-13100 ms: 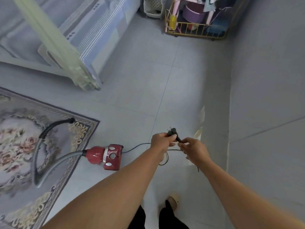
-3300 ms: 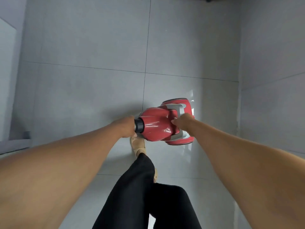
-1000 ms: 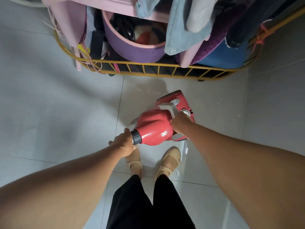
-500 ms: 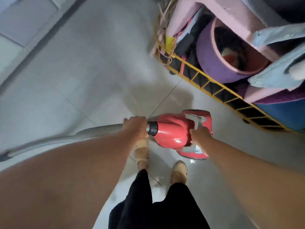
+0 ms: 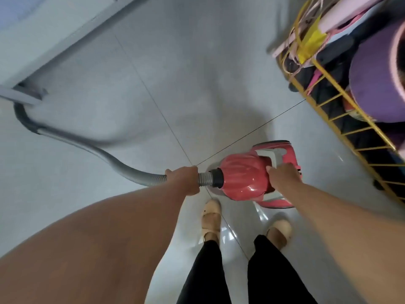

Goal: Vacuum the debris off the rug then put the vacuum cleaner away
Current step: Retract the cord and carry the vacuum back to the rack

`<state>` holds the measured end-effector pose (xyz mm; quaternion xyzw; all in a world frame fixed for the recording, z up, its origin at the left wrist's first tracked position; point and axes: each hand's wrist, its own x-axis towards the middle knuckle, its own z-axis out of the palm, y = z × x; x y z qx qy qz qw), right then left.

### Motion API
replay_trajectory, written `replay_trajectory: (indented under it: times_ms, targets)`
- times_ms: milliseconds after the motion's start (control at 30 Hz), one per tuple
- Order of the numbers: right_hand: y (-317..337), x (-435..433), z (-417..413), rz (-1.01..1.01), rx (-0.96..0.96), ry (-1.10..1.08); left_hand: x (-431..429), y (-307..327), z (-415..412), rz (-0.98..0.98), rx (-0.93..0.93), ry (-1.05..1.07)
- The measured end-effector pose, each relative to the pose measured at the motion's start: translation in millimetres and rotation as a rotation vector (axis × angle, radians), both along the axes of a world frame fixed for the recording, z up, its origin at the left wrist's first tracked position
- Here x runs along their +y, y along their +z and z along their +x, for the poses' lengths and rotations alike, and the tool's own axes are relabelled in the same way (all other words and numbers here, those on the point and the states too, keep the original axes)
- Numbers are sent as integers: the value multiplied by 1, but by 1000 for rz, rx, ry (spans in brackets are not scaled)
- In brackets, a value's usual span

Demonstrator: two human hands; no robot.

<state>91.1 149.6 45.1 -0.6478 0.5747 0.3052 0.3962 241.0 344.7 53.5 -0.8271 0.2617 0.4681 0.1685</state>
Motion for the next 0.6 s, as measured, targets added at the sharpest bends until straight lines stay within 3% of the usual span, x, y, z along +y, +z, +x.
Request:
replay_trajectory:
  times_ms: [167,267,467,600]
  targets:
    - [-28,12,-5,-51,-18,28,31,-5,-48,-8,49,434]
    - [-22,6,-20,-31,5,65,30,-6,-94,9,127,573]
    - [-10,-44,-70,-45,5,70,-18,-14,-157,23,273,649]
    - [-5,-86,-114,-85,47,-43,-71,-8,-168,4,257,454]
